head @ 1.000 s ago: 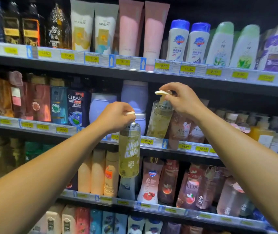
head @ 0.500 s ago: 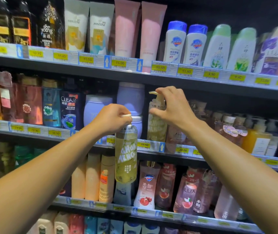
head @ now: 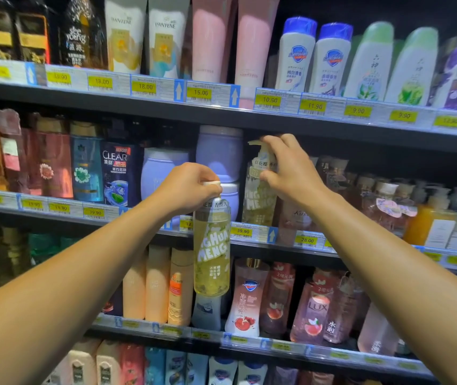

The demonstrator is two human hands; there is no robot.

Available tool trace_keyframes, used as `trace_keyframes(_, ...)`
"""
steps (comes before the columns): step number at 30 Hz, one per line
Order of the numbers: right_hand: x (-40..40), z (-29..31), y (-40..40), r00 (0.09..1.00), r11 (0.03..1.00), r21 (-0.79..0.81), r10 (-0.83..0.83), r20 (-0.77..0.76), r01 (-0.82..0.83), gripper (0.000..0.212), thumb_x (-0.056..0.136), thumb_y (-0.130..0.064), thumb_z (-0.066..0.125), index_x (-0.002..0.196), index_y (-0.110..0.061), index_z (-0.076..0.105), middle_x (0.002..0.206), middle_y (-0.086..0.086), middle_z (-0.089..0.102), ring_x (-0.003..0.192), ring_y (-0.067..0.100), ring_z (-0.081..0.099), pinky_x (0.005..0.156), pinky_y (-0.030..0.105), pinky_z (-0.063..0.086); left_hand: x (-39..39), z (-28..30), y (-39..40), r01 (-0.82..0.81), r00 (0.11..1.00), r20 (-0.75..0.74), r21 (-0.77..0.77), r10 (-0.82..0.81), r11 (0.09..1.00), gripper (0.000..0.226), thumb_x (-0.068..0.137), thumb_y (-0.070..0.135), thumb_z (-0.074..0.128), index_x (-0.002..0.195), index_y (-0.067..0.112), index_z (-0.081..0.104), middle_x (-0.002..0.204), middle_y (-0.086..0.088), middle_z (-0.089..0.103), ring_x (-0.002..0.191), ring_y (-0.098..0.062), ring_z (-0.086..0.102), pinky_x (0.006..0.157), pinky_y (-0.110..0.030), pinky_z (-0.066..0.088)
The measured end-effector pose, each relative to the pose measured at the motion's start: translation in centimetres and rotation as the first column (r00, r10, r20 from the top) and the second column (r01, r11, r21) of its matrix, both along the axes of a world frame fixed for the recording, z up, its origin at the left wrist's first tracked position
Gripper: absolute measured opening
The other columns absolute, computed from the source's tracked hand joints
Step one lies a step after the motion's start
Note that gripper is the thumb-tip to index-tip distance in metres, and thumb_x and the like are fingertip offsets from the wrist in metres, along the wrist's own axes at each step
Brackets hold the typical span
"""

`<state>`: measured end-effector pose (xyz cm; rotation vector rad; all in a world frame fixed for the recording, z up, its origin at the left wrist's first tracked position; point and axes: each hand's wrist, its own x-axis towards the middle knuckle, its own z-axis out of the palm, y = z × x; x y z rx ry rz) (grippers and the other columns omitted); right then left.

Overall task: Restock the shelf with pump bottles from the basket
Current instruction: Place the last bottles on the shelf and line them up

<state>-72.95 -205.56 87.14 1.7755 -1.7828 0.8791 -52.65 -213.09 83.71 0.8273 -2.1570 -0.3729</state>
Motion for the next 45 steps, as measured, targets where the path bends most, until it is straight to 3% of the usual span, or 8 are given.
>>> trace_keyframes(5, 0.0, 0.0, -0.6, 0.989, 0.991, 0.016, -0.130, -0.075, 0.131, 0.058, 0.088, -0.023, 0.062, 0.141, -0.017, 0.038, 0.123, 0.014, 0.049, 0.110, 0.037, 0.050, 0.088, 0.042, 0.043, -0.2, 0.0, 0.2, 0.005, 1.000, -0.001, 0.013, -0.005, 1.000, 0.017, 0.085, 0.023, 0.061, 0.075, 0.013, 0.071, 0.079, -0.005, 0.071, 0.080, -0.024, 0.065, 0.072, -0.037, 0.053)
trace_keyframes(14, 0.1, -0.6, -0.8, 0.983, 0.984, 0.035, -0.173, -0.061, 0.176, 0.051, 0.094, -0.020, 0.059, 0.139, -0.017, 0.037, 0.125, 0.013, 0.044, 0.109, 0.038, 0.053, 0.085, 0.043, 0.045, -0.3, -0.2, 0.0, 0.016, 1.000, 0.006, 0.024, -0.016, 1.000, 0.020, 0.086, 0.023, 0.061, 0.069, 0.017, 0.069, 0.074, -0.001, 0.069, 0.073, -0.018, 0.060, 0.066, -0.030, 0.048)
trace_keyframes(18, 0.0, -1.9, -0.3, 0.991, 0.984, -0.131, -0.130, -0.042, 0.123, 0.057, 0.087, -0.017, 0.061, 0.140, -0.015, 0.039, 0.131, 0.008, 0.041, 0.110, 0.032, 0.049, 0.082, 0.037, 0.042, -0.4, -0.2, -0.1, 0.015, 1.000, -0.002, 0.028, -0.015, 1.000, 0.017, 0.086, 0.024, 0.062, 0.074, 0.017, 0.072, 0.080, 0.000, 0.072, 0.079, -0.018, 0.064, 0.070, -0.032, 0.052)
trace_keyframes(21, 0.6, -4.8, 0.2, 0.987, 0.957, -0.245, -0.158, -0.006, 0.152, 0.060, 0.081, -0.022, 0.067, 0.135, -0.013, 0.044, 0.134, 0.006, 0.042, 0.111, 0.031, 0.046, 0.087, 0.043, 0.046, -0.4, -0.3, -0.1, 0.015, 1.000, -0.007, 0.033, -0.015, 0.999, 0.017, 0.086, 0.024, 0.063, 0.072, 0.020, 0.070, 0.078, 0.002, 0.070, 0.075, -0.016, 0.062, 0.067, -0.030, 0.050)
trace_keyframes(26, 2.1, -8.6, -0.7, 0.958, 0.952, -0.111, -0.283, 0.047, 0.287, 0.082, 0.081, -0.034, 0.070, 0.148, -0.017, 0.026, 0.153, 0.004, 0.023, 0.117, 0.031, 0.041, 0.087, 0.042, 0.045, -1.0, -0.4, 0.4, 0.002, 1.000, 0.019, 0.022, -0.002, 1.000, 0.015, 0.085, 0.023, 0.063, 0.076, 0.018, 0.073, 0.081, -0.001, 0.072, 0.081, -0.019, 0.065, 0.071, -0.033, 0.052)
trace_keyframes(29, 2.8, -8.9, -1.1, 0.948, 0.944, -0.109, -0.303, 0.097, 0.313, 0.085, 0.083, -0.032, 0.070, 0.150, -0.023, 0.020, 0.156, 0.001, 0.016, 0.114, 0.030, 0.039, 0.077, 0.037, 0.045, -1.1, -0.4, 0.5, 0.007, 1.000, 0.025, 0.027, -0.008, 1.000, 0.014, 0.084, 0.023, 0.063, 0.075, 0.017, 0.073, 0.081, -0.003, 0.072, 0.083, -0.022, 0.067, 0.072, -0.035, 0.054)
trace_keyframes(41, 3.1, -11.0, -0.5, 0.938, 0.939, -0.109, -0.306, 0.164, 0.326, 0.076, 0.088, -0.024, 0.063, 0.149, -0.034, 0.019, 0.151, -0.001, 0.021, 0.109, 0.032, 0.048, 0.068, 0.039, 0.044, -0.7, -0.5, 0.6, 0.036, 0.999, 0.005, 0.047, -0.036, 0.998, 0.014, 0.085, 0.023, 0.064, 0.079, 0.016, 0.074, 0.084, -0.002, 0.073, 0.083, -0.018, 0.067, 0.073, -0.036, 0.055)
trace_keyframes(45, 3.0, -10.4, -0.4, 0.937, 0.933, -0.104, -0.336, 0.091, 0.344, 0.080, 0.088, -0.025, 0.064, 0.150, -0.038, 0.015, 0.156, 0.000, 0.016, 0.095, 0.030, 0.053, 0.061, 0.035, 0.038, -0.5, -0.5, 0.4, 0.059, 0.998, 0.020, 0.045, -0.060, 0.997, 0.020, 0.086, 0.023, 0.063, 0.066, 0.019, 0.068, 0.070, 0.005, 0.067, 0.066, -0.009, 0.058, 0.061, -0.027, 0.047)
